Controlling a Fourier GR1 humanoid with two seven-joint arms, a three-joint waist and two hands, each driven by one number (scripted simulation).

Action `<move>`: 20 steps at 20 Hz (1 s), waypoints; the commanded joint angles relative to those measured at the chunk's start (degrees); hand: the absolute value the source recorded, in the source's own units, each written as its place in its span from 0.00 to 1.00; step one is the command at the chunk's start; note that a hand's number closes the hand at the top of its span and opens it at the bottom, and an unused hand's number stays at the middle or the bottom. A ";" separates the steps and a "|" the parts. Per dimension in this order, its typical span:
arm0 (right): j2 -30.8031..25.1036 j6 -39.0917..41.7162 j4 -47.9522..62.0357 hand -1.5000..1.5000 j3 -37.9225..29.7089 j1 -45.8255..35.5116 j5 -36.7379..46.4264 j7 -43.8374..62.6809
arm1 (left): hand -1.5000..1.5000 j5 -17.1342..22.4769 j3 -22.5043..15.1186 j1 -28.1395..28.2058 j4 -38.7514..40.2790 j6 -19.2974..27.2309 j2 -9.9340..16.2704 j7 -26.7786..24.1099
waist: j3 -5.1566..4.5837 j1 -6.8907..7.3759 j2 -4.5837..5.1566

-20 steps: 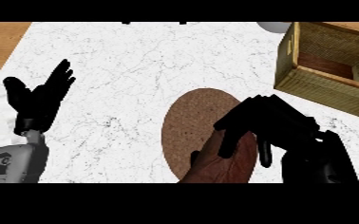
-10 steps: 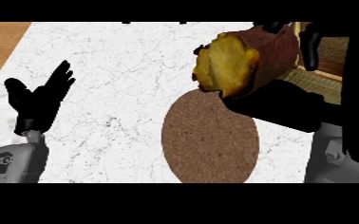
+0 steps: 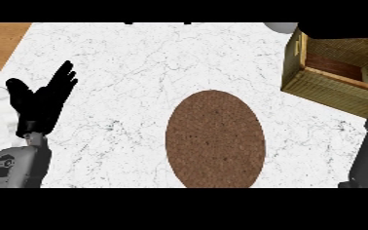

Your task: Pick the sweet potato from the placemat and place it in the basket

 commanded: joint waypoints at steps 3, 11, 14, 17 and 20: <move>-6.22 0.09 7.46 1.00 -8.10 1.31 -4.79 -6.54 | 0.50 -1.12 -0.42 -2.20 3.05 0.88 -1.43 -0.40 | 0.03 -0.17 0.07; -8.07 -6.44 12.04 1.00 -12.65 10.41 -9.07 -19.38 | 0.50 -0.92 0.94 -1.98 2.36 -0.28 -0.25 -0.72 | 0.03 -0.14 0.06; -10.72 -8.74 16.53 1.00 -14.68 10.70 -9.40 -23.53 | 0.50 0.29 2.64 -0.51 4.52 -2.63 0.71 -4.22 | 0.01 0.01 0.09; -9.39 -12.76 19.97 1.00 -14.95 15.19 -9.92 -29.09 | 0.50 -0.67 2.23 -3.05 3.42 -0.83 0.67 0.06 | 0.03 -0.06 0.08; -9.73 -20.98 25.70 0.00 -19.97 12.83 -6.58 -25.78 | 0.50 -1.77 -0.07 1.22 -0.54 0.50 -2.31 -2.06 | 0.05 0.51 0.13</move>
